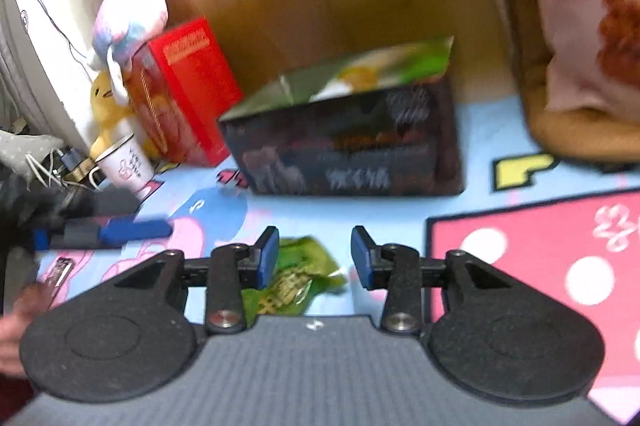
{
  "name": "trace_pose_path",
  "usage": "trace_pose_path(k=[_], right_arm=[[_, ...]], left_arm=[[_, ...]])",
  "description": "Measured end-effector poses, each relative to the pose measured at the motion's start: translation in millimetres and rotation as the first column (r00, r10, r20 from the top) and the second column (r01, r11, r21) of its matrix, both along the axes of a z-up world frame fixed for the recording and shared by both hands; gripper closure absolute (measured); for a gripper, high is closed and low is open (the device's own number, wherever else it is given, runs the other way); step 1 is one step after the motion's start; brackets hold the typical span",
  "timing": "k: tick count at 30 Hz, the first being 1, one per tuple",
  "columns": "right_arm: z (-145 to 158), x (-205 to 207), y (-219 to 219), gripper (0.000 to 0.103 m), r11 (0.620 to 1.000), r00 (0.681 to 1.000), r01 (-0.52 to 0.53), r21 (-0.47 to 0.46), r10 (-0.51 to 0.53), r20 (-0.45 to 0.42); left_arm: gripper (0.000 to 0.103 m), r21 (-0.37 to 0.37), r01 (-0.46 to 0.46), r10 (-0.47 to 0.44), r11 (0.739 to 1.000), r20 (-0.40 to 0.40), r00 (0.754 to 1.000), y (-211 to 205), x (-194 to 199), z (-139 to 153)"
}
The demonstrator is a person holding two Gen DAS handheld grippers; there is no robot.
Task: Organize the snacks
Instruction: 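Grasp the green printed snack packet with the left tool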
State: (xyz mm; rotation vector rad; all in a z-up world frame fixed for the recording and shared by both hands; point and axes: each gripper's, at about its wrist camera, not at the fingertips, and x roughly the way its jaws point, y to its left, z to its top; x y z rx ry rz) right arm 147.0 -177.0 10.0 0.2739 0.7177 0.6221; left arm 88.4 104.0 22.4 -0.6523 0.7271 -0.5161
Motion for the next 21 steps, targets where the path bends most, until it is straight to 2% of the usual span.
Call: trace_pose_path(k=[1,2,4,6,7,12,14,18,20,21], right_arm=[[1,-8,1,0.06,1.0,1.0,-0.012,-0.007,0.012,-0.004],[0,-10,5,0.069,0.999,1.0,-0.024,-0.024,0.023,-0.008],[0,-23,8,0.071,0.999,0.999,-0.032,-0.034,0.032,0.003],[3,-37,11,0.093,0.998,0.999,-0.039,-0.05,0.04,0.012],[3,-43,11,0.1,0.998,0.999,-0.042,-0.052,0.042,0.004],[-5,-75,9,0.099,0.998,0.998,-0.058,-0.022,0.057,-0.017],[-3,-74,5,0.091,0.999,0.999,-0.044,0.0,0.044,-0.021],[-2,-52,-7,0.08,0.995,0.997,-0.003,0.095,0.011,-0.081],[-3,-41,-8,0.07,0.994,0.995,0.004,0.113,0.007,-0.095],[-5,-34,-6,0.069,0.993,0.994,-0.002,0.119,0.015,-0.107]], left_arm=[[0.04,-0.005,-0.007,0.007,1.0,-0.009,1.0,2,-6,-4],[0.04,-0.01,-0.013,0.012,1.0,-0.021,1.0,5,-10,-7],[0.04,-0.02,-0.014,0.013,1.0,-0.051,0.999,7,-16,-13],[0.04,-0.018,-0.003,0.002,1.0,-0.061,0.998,6,-21,-16],[0.04,-0.016,0.001,-0.002,1.0,-0.061,0.998,5,-23,-17],[0.04,-0.028,-0.012,0.01,1.0,-0.088,0.996,3,-22,-25],[0.04,-0.025,-0.036,0.033,0.999,-0.085,0.996,7,-21,-24],[0.04,-0.034,-0.066,0.062,0.997,-0.102,0.993,16,-9,-23],[0.043,-0.051,-0.056,0.048,0.997,-0.143,0.989,14,-2,-32],[0.045,-0.057,-0.055,0.047,0.997,-0.135,0.99,12,-1,-34]])
